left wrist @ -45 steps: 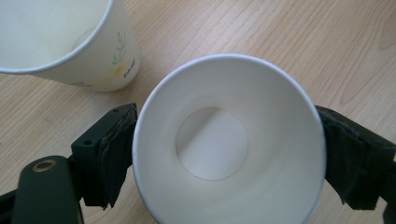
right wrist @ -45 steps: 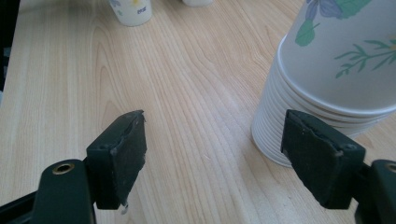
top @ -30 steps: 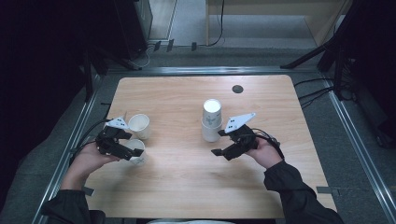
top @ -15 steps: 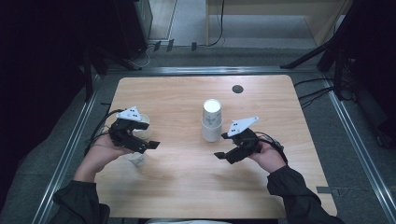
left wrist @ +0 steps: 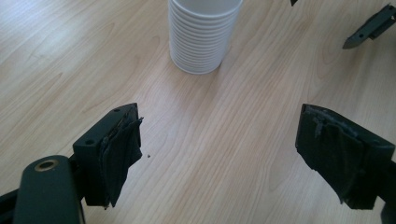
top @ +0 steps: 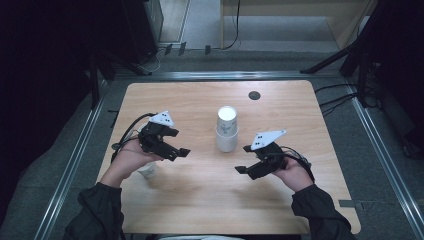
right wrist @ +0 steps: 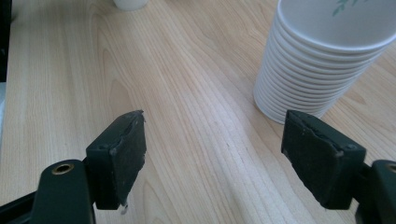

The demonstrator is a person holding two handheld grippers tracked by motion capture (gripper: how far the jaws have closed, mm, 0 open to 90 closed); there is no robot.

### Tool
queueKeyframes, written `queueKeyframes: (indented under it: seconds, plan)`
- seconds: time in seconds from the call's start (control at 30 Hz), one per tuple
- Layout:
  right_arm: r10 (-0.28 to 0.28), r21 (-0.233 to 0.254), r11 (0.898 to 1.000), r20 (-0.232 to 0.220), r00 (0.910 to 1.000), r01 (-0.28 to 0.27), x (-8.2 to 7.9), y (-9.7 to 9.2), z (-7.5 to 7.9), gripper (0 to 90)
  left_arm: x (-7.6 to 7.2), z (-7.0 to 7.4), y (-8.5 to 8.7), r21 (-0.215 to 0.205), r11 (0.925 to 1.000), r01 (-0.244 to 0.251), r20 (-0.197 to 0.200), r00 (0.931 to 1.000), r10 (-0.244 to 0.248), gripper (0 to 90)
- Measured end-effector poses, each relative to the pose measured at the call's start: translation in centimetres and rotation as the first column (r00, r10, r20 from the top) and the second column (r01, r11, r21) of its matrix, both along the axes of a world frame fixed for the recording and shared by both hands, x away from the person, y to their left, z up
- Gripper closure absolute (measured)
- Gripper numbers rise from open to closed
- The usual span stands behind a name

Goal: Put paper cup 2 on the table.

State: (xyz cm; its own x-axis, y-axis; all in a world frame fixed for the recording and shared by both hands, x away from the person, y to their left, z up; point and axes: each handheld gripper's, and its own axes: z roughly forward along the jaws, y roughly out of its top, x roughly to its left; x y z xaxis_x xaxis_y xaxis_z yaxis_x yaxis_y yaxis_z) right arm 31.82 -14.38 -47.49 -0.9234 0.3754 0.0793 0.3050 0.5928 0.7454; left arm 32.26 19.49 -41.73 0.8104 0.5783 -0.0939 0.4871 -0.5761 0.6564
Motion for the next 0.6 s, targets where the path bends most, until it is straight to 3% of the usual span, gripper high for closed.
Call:
queueKeyframes:
  seconds: [0.1,0.6]
  plan:
    - [-0.002,0.002,1.0,0.002,1.0,0.002,-0.1,-0.2,0.0,22.7,0.0,0.0,-0.7,-0.021,0.9997,0.014,0.0,0.9999,-0.014,14.4]
    - [0.005,-0.013,1.0,0.002,1.0,-0.005,-0.7,-0.3,-0.2,22.7,-0.3,-0.6,-4.5,-0.05,0.9969,0.061,-0.026,0.9977,-0.062,14.7]
